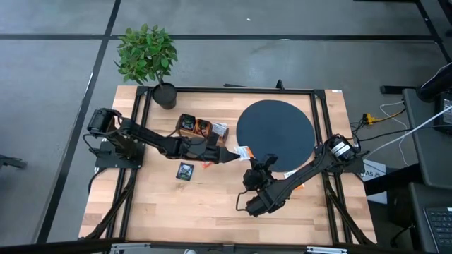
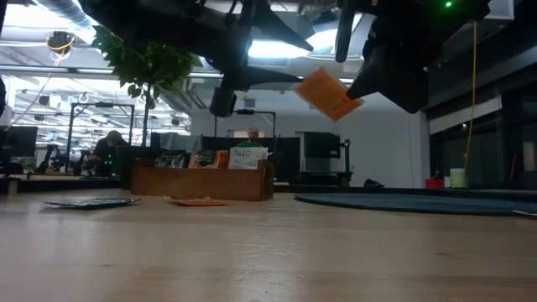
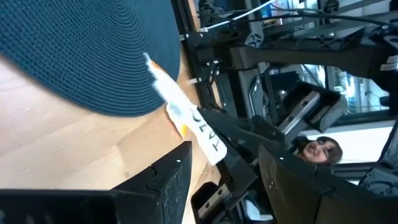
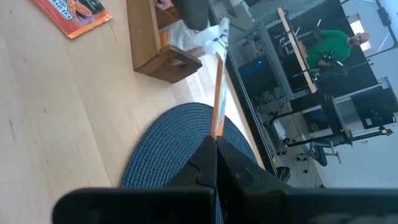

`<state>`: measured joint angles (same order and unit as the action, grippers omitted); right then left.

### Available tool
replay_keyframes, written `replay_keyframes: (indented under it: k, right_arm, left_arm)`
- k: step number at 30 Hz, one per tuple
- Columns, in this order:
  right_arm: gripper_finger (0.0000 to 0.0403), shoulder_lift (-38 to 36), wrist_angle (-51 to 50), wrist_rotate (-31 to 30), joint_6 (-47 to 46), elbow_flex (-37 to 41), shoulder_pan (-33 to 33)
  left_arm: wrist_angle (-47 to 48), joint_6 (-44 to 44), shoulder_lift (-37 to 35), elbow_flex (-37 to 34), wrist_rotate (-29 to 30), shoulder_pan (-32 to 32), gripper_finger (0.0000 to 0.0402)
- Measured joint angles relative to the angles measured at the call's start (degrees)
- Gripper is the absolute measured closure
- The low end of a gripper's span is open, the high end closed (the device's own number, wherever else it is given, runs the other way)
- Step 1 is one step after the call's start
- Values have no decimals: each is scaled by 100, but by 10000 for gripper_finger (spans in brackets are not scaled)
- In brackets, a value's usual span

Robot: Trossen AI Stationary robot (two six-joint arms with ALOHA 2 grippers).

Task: Pick & Place Tea
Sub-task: Put the bottom white tea bag into the right section of the wooden organizer

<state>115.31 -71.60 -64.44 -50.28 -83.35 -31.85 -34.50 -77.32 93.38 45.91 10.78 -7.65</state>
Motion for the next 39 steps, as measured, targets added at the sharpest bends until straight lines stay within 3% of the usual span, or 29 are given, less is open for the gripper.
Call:
replay_keyframes:
  k: [17, 39]
  right_arm:
    - [403, 0, -10, 4, 110, 0, 23]
    - [403, 0, 186, -199, 537, 0, 179]
  left_arm:
    - [170, 13, 0, 0, 127, -75, 222]
    - [175, -4, 22, 2, 267, 296, 222]
